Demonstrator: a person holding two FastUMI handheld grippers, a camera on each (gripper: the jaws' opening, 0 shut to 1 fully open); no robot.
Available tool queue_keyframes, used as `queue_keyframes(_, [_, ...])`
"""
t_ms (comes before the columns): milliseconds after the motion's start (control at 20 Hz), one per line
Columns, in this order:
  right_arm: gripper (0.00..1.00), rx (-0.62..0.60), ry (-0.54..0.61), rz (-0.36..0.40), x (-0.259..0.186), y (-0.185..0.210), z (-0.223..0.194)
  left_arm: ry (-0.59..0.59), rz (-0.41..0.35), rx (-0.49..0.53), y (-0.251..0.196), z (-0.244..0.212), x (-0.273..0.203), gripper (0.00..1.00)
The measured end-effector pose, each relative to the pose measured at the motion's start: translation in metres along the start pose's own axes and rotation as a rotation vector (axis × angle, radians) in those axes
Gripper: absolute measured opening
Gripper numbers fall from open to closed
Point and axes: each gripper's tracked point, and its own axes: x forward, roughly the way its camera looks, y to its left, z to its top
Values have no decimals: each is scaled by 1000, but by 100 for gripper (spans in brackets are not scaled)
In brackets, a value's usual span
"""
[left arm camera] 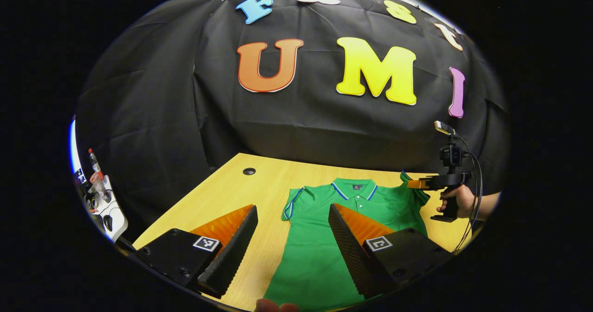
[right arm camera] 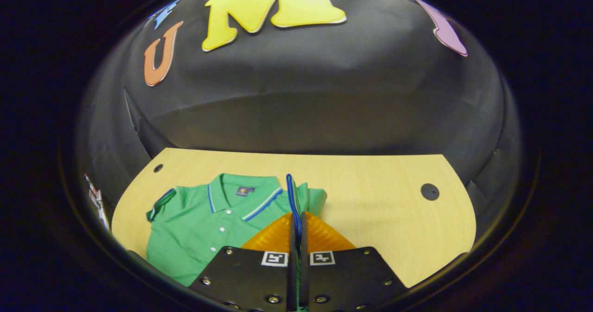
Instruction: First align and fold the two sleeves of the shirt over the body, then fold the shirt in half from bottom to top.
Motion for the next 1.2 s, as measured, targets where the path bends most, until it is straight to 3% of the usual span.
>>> queue_keyframes(250, [3,-83,7,7,3,55,-10,-10,15,-5,26,3,-4,98])
queue_keyframes(400, [3,-83,70,14,14,81,-38,-12,26,-2,44,4,-7,99])
queue_keyframes(650, [16,-30,97,52,-1,107,-46,-19,5,-3,57,12,-1,99])
queue_keyframes(700, [42,-17,77,36,-16,106,-38,-23,-16,-2,54,15,3,98])
queue_keyframes(750, [41,-14,62,25,-29,105,-34,-32,-43,3,51,19,9,99])
queue_keyframes(900, [82,-38,1,-7,-76,98,-19,-43,-134,23,35,24,25,98])
queue_keyframes(950, [87,-56,-21,-17,-91,95,-13,-41,-163,31,30,23,31,98])
queue_keyframes(1050, [89,-99,-89,-32,-143,91,3,-46,-241,53,21,23,58,98])
queue_keyframes(1200, [89,-125,-131,-31,-189,87,10,-40,-280,85,17,20,98,98])
